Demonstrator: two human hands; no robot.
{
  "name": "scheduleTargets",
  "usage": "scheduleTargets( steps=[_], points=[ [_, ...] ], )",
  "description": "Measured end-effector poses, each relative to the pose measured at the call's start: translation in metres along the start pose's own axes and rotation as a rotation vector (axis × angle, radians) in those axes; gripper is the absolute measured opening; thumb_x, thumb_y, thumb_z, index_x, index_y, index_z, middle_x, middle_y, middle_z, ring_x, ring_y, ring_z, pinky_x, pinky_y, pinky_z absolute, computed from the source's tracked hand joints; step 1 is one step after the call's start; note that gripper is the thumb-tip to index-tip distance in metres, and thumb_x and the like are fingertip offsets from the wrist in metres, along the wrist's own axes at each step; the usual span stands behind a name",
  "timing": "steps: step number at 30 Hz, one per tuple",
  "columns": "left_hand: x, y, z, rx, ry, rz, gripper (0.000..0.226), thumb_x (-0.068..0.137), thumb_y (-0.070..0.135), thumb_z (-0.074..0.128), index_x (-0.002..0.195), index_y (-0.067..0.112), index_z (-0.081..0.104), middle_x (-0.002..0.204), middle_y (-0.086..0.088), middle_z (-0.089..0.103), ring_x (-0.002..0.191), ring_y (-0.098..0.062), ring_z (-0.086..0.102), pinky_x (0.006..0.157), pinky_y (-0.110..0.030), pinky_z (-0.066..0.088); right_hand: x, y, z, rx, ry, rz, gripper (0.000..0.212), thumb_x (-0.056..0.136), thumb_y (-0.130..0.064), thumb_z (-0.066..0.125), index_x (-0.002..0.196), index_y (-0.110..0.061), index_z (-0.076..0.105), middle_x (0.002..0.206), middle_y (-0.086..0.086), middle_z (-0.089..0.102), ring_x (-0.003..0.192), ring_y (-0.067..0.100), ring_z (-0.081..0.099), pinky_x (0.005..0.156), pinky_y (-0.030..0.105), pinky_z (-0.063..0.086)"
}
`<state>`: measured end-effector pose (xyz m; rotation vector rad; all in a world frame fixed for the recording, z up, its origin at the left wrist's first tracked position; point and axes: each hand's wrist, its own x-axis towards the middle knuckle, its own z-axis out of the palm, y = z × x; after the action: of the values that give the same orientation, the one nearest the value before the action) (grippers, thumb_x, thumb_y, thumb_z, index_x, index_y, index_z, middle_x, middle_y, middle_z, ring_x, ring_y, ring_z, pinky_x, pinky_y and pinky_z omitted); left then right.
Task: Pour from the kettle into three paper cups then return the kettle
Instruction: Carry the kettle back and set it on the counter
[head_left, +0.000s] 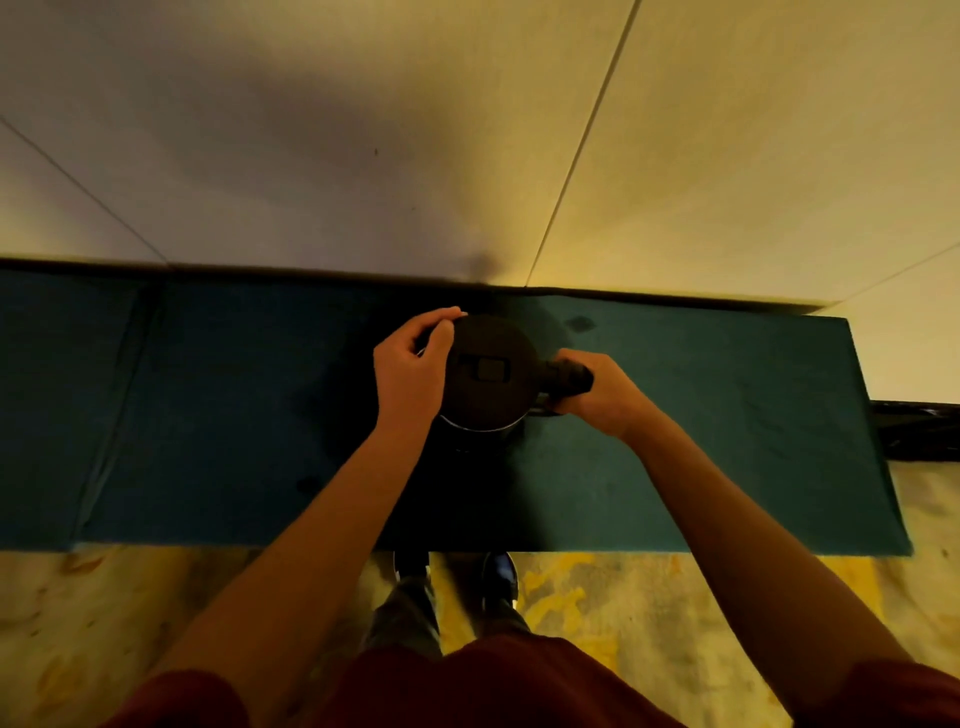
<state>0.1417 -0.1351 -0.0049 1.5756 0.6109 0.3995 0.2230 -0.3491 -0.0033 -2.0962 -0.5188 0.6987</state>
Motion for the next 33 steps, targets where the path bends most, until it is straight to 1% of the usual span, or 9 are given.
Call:
scheduleTargets(
  steps=[6, 8, 9, 12, 20, 24, 27, 30, 33],
  points=[
    [0.0, 0.008, 0.02, 0.02, -0.026, 0.04, 0.021, 0.094, 0.014, 0.059, 0.105, 0.018, 0.076, 0.103, 0.005, 0.074, 0.095, -0.003, 0.069, 0.079, -0.016, 0.055, -0.002, 0.022, -0.013, -0.025, 0.032, 0.022, 0.029, 0.068, 0.007, 0.075, 0.07, -0.017, 0.061, 0.066, -0.001, 0.059, 0.057, -0.002, 0.054, 0.058, 0.013, 0.043],
    [-0.002, 0.005, 0.021, 0.017, -0.027, 0.006, 0.02, 0.094, 0.014, 0.06, 0.105, 0.018, 0.077, 0.102, 0.004, 0.075, 0.095, -0.005, 0.069, 0.08, -0.019, 0.056, -0.002, 0.032, -0.011, -0.015, 0.032, 0.031, 0.014, 0.065, 0.002, 0.074, 0.074, -0.004, 0.066, 0.068, 0.005, 0.062, 0.058, 0.001, 0.055, 0.06, 0.019, 0.045],
    [-0.002, 0.003, 0.022, 0.02, -0.034, 0.005, 0.02, 0.094, 0.014, 0.06, 0.104, 0.017, 0.077, 0.102, 0.003, 0.075, 0.095, -0.005, 0.069, 0.081, -0.02, 0.056, -0.004, 0.033, -0.01, -0.019, 0.045, 0.038, 0.015, 0.064, -0.001, 0.073, 0.077, 0.001, 0.066, 0.069, 0.007, 0.063, 0.059, 0.004, 0.055, 0.06, 0.022, 0.045],
    [-0.003, -0.008, 0.009, 0.079, -0.019, 0.014, 0.02, 0.095, 0.018, 0.06, 0.106, 0.021, 0.075, 0.104, 0.007, 0.074, 0.099, -0.004, 0.068, 0.086, -0.022, 0.056, 0.0, 0.029, -0.002, -0.066, 0.022, 0.027, 0.013, 0.07, 0.007, 0.075, 0.077, 0.006, 0.064, 0.068, 0.008, 0.06, 0.058, 0.003, 0.052, 0.057, 0.017, 0.041],
    [-0.008, -0.02, -0.003, 0.102, -0.027, -0.013, 0.025, 0.101, 0.024, 0.054, 0.116, 0.019, 0.073, 0.105, 0.008, 0.071, 0.094, 0.007, 0.065, 0.077, -0.009, 0.052, 0.004, 0.025, 0.005, -0.127, 0.0, 0.007, 0.019, 0.075, -0.001, 0.08, 0.081, -0.002, 0.062, 0.071, 0.0, 0.06, 0.061, 0.002, 0.053, 0.059, 0.016, 0.04],
    [-0.006, -0.025, -0.002, 0.129, -0.067, -0.028, 0.029, 0.102, 0.028, 0.05, 0.12, 0.02, 0.072, 0.11, 0.009, 0.071, 0.101, -0.001, 0.066, 0.084, -0.016, 0.056, 0.0, 0.027, 0.007, -0.115, 0.051, 0.029, 0.022, 0.074, -0.002, 0.081, 0.086, 0.002, 0.062, 0.078, 0.017, 0.065, 0.068, 0.016, 0.056, 0.064, 0.031, 0.044],
    [-0.006, -0.027, -0.005, 0.154, -0.061, -0.029, 0.03, 0.103, 0.029, 0.049, 0.12, 0.022, 0.072, 0.111, 0.009, 0.071, 0.103, -0.002, 0.065, 0.088, -0.02, 0.055, 0.001, 0.023, 0.012, -0.11, 0.037, 0.047, 0.021, 0.074, -0.002, 0.08, 0.083, -0.001, 0.061, 0.074, 0.007, 0.061, 0.065, 0.012, 0.053, 0.062, 0.027, 0.041],
    [-0.006, -0.029, -0.006, 0.172, -0.077, -0.066, 0.032, 0.103, 0.03, 0.047, 0.12, 0.022, 0.072, 0.111, 0.007, 0.07, 0.102, -0.004, 0.065, 0.089, -0.024, 0.056, 0.0, 0.022, 0.016, -0.091, 0.051, 0.071, 0.026, 0.072, -0.006, 0.08, 0.074, -0.019, 0.057, 0.07, -0.003, 0.058, 0.063, 0.007, 0.051, 0.06, 0.026, 0.039],
    [-0.008, -0.033, -0.007, 0.197, -0.097, -0.119, 0.034, 0.103, 0.035, 0.045, 0.121, 0.024, 0.072, 0.114, 0.003, 0.071, 0.103, -0.01, 0.066, 0.092, -0.034, 0.056, -0.006, 0.025, 0.021, -0.07, 0.087, 0.115, 0.031, 0.072, -0.002, 0.081, 0.078, -0.021, 0.058, 0.074, 0.0, 0.06, 0.068, 0.013, 0.055, 0.063, 0.03, 0.042]
  ],
)
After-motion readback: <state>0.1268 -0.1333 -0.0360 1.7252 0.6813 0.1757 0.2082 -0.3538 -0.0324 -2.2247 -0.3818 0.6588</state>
